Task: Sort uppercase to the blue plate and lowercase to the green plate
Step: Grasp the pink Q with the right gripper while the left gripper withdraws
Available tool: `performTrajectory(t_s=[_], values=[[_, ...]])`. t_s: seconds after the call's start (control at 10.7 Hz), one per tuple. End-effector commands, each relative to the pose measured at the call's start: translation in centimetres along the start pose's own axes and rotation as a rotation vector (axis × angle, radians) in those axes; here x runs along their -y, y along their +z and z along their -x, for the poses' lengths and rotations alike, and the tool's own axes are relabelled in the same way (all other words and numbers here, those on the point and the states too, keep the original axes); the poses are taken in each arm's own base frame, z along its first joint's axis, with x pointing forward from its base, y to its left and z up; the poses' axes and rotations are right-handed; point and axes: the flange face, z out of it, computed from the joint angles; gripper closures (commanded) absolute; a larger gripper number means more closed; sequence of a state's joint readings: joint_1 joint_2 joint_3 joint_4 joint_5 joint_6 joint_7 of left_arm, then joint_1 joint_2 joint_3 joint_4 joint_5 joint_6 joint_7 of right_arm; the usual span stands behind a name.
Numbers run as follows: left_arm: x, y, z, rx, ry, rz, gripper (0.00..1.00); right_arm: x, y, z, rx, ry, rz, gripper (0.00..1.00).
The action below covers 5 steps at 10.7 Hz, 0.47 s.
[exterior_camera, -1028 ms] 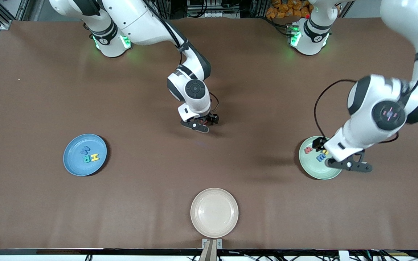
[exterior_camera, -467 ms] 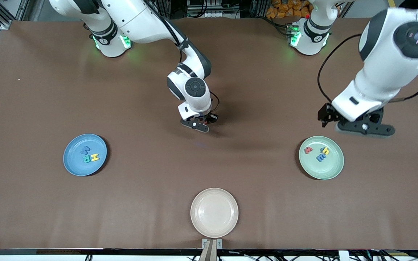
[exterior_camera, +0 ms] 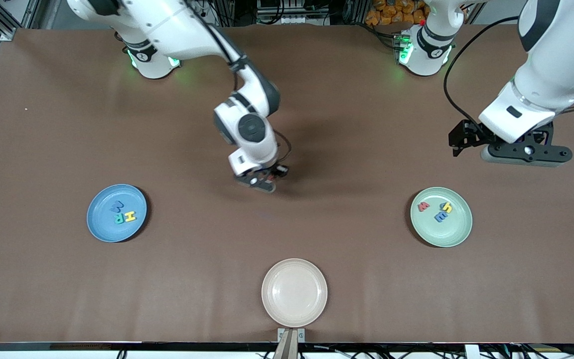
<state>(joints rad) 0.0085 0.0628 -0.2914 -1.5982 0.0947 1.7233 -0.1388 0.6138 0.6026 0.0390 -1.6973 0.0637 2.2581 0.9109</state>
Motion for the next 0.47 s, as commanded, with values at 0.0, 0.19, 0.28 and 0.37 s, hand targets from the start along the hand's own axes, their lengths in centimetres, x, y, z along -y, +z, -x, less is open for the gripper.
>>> performTrajectory(t_s=[0.0,0.19,0.28,0.37], values=[[0.7,-1.0,0.6,0.013,-0.016,0.059,0.0,-6.2,-4.3,-5.0,0.05,-0.085,0.019,1.0],[0.9,-1.7,1.0,0.016,-0.026,0.073,0.0,-13.2,-6.3,-10.6,0.086,-0.204,0.021,1.0],[1.5,-1.8,1.2,0.024,-0.037,0.072,0.0,-16.6,-6.9,-12.9,0.098,-0.269,0.016,1.0],[1.9,-2.2,1.5,0.031,-0.043,0.076,0.0,-19.4,-7.2,-14.6,0.106,-0.319,0.02,1.0]])
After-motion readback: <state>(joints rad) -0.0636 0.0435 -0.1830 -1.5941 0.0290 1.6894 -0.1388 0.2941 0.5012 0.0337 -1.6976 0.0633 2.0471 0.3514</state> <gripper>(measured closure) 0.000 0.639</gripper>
